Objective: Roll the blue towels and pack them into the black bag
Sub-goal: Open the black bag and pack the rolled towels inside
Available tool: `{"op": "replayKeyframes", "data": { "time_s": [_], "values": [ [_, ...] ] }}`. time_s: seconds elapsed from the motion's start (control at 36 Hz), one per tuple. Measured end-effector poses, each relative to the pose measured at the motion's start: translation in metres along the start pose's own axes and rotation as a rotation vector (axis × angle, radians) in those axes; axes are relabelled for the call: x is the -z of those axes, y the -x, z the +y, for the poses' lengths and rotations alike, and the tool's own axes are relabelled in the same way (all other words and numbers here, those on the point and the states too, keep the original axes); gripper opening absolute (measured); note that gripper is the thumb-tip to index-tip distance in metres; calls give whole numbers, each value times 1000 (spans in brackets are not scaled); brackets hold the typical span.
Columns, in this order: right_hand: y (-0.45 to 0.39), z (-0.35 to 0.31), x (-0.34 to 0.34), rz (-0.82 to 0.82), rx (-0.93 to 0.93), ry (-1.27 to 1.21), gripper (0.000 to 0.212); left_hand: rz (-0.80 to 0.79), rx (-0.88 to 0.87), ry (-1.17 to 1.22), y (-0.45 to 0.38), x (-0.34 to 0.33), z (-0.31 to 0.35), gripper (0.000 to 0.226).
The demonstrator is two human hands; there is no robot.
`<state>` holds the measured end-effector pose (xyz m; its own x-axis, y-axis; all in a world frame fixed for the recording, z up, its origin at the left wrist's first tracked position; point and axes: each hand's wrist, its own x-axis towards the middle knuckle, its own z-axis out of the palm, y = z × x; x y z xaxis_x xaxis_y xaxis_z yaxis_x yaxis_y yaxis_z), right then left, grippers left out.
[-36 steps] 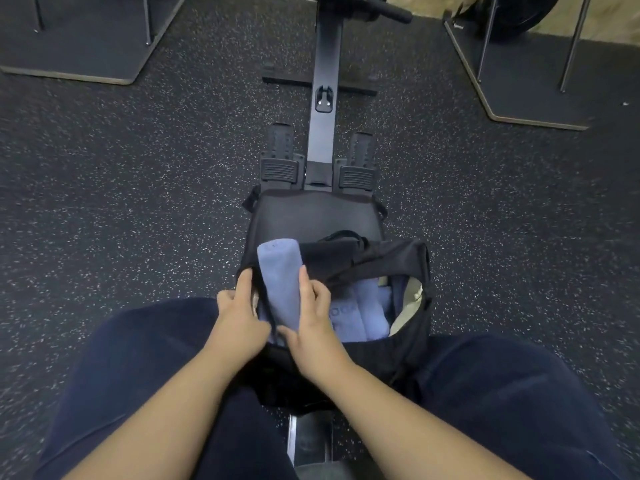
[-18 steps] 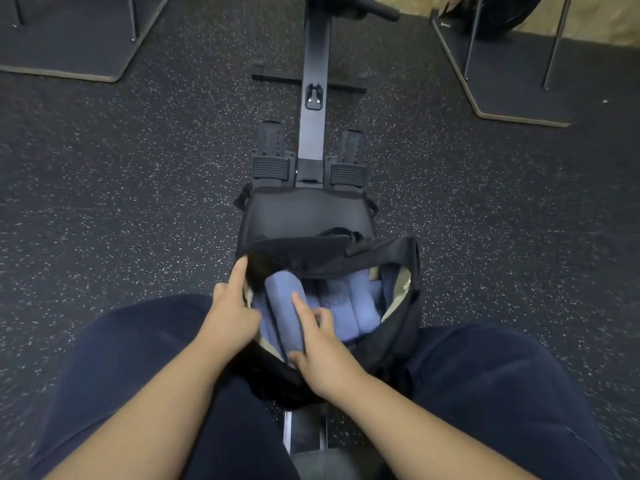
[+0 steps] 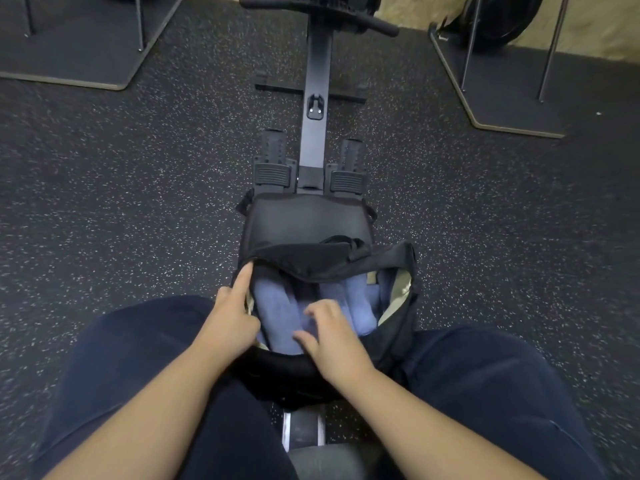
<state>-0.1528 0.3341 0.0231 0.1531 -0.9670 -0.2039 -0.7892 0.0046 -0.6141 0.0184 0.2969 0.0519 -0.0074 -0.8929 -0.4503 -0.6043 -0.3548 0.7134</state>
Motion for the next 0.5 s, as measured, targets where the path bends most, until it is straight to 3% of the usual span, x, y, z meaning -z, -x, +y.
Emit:
{"op": "replayKeyframes", "data": {
  "time_s": [0.11, 0.22, 0.36, 0.44, 0.5],
  "values": [
    [5, 28, 27, 421, -79, 422, 33, 6, 1, 2, -1, -1, -1, 94],
    [-2, 44, 54, 585, -332, 447, 30, 14, -9, 9, -1, -3, -1, 93],
    [-4, 66, 72, 380, -586, 424, 29, 25, -26, 9, -1, -2, -8, 93],
    [-4, 74, 86, 181, -594, 360, 27, 32, -37, 0, -1, -1, -11, 92],
    [-3, 75, 93, 146, -555, 380, 26, 40, -45, -10, -1, 0, -12, 90]
  ]
}}
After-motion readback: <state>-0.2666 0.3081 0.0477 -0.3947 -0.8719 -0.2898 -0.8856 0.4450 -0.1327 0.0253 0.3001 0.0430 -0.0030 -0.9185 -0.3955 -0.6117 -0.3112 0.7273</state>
